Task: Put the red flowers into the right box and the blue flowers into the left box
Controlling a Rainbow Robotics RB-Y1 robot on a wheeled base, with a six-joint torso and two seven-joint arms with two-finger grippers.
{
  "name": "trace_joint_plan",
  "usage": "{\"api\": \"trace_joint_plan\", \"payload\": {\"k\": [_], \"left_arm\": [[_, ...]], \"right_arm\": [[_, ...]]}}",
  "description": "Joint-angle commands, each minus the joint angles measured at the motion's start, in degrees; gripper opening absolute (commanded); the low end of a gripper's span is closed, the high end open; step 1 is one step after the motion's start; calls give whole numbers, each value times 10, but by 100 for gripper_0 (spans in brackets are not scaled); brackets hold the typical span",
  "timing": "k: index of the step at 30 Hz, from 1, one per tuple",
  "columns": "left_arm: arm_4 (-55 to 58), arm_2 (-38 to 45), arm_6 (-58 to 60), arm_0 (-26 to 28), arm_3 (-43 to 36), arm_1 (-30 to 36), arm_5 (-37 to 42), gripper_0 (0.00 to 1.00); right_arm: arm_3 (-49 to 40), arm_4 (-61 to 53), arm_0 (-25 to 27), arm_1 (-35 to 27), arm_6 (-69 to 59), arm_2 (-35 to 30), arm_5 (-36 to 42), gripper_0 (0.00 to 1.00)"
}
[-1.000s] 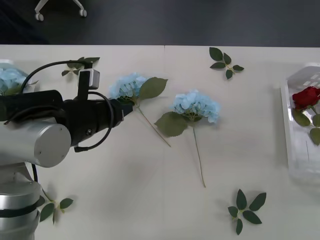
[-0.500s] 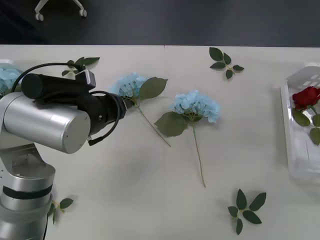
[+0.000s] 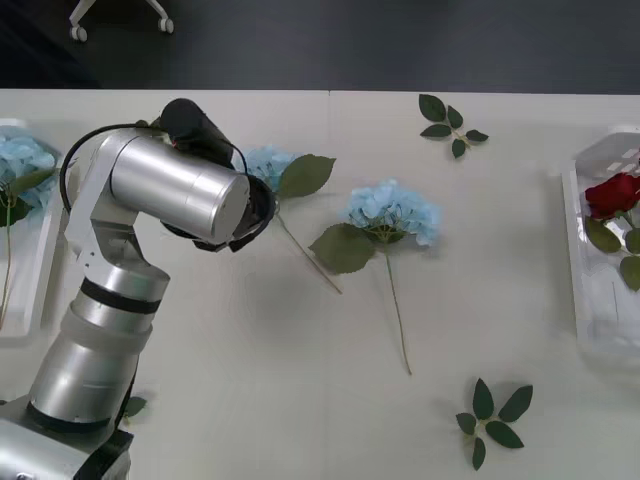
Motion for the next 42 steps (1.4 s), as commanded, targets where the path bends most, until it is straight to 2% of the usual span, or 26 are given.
{"api": "trace_joint_plan", "payload": {"k": [1,6,8,9,10,33,42], "left_arm": [[-17,-31,35,-44,32,-4,3,100],[-28,-42,42,-73,84,-14,3,100],[-35,-42,42,-83,107,-22,2,100],[-42,-42,41,-87,118,-26,1,100],[-47,-43,40,-89,126,-31,0,100],[-64,-74,36,-160,322,-72,-94,100],[-60,-87,34,-160,341,-75,-102,100]], "right_arm": [[-10,9,0,-11,-12,-19,0,0],[-9,20,0,-11,-12,-21,-2,16],[-9,24,2,-11,-11,-21,-10,34],[-9,26,4,-11,-9,-21,-14,41],[-9,28,5,-11,-9,-21,-19,43],[-17,17,16,-9,-6,-34,-19,45],[-37,13,16,-3,-10,-34,-15,45]]}}
